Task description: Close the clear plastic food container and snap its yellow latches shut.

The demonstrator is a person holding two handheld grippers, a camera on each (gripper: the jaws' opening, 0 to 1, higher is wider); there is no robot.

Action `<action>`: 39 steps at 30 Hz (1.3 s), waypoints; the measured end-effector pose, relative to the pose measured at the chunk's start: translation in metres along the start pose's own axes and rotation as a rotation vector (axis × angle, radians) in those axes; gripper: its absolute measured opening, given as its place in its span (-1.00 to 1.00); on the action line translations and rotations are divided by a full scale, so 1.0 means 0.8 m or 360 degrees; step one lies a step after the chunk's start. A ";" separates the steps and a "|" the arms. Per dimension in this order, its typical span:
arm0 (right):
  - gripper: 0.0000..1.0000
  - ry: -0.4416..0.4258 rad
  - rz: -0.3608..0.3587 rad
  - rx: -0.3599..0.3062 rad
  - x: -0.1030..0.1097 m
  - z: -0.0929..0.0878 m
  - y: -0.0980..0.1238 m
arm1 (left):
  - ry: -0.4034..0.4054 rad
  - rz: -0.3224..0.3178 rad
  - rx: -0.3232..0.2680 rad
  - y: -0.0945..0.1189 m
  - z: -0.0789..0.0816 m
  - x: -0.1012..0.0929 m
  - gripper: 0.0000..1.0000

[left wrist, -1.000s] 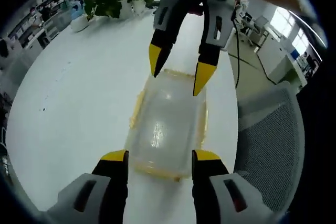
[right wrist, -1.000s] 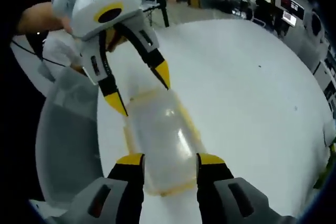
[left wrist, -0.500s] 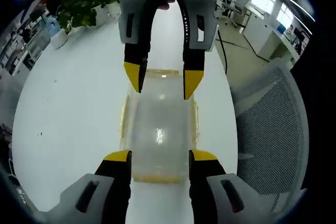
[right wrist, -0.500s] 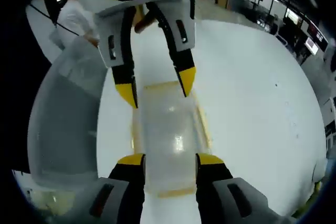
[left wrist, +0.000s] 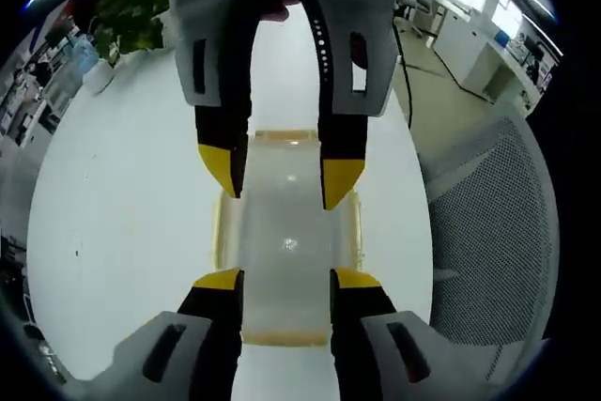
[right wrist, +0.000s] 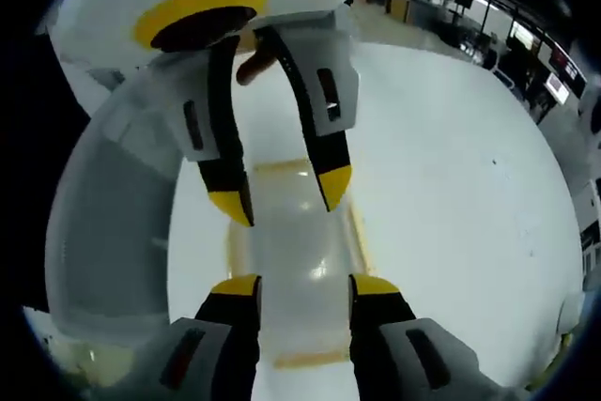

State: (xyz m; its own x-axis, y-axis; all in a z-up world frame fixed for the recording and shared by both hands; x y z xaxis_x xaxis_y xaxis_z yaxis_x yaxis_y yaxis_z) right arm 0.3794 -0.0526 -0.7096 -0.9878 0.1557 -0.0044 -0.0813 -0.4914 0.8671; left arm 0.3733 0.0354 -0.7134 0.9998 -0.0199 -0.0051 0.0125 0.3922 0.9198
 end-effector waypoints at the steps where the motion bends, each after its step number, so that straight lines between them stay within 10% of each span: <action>1: -0.28 0.0002 0.0001 0.0003 -0.001 0.000 -0.001 | 0.0002 -0.0002 0.0007 -0.002 0.000 0.000 -0.33; 21: -0.27 0.0047 -0.0032 0.0012 -0.015 -0.001 -0.011 | 0.0080 -0.0053 0.0018 -0.005 0.003 0.001 -0.40; 29: -0.04 -0.0057 0.0078 -0.0016 -0.004 -0.001 -0.010 | 0.0109 -0.0038 0.0026 -0.007 0.005 0.003 -0.45; 39: 0.34 0.0189 -0.0007 -0.0041 0.014 -0.006 -0.014 | 0.0144 -0.0026 0.0015 -0.006 0.004 0.002 -0.57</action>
State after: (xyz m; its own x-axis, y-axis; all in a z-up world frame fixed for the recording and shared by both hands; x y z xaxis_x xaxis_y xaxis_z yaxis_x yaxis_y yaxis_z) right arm 0.3685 -0.0496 -0.7219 -0.9961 0.0558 -0.0685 -0.0875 -0.5128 0.8540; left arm 0.3749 0.0305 -0.7161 0.9969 0.0567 -0.0554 0.0294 0.3840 0.9228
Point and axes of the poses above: the point that each gripper's makers call its tool centre point, and the gripper's own axes: y roughly backward along the fingers, x roughly to its left, z roughly out of its top, the point moved 7 cm from there along y, roughly backward along the fingers, and after that the axes turned 3 degrees about -z, right-handed, at the moved point
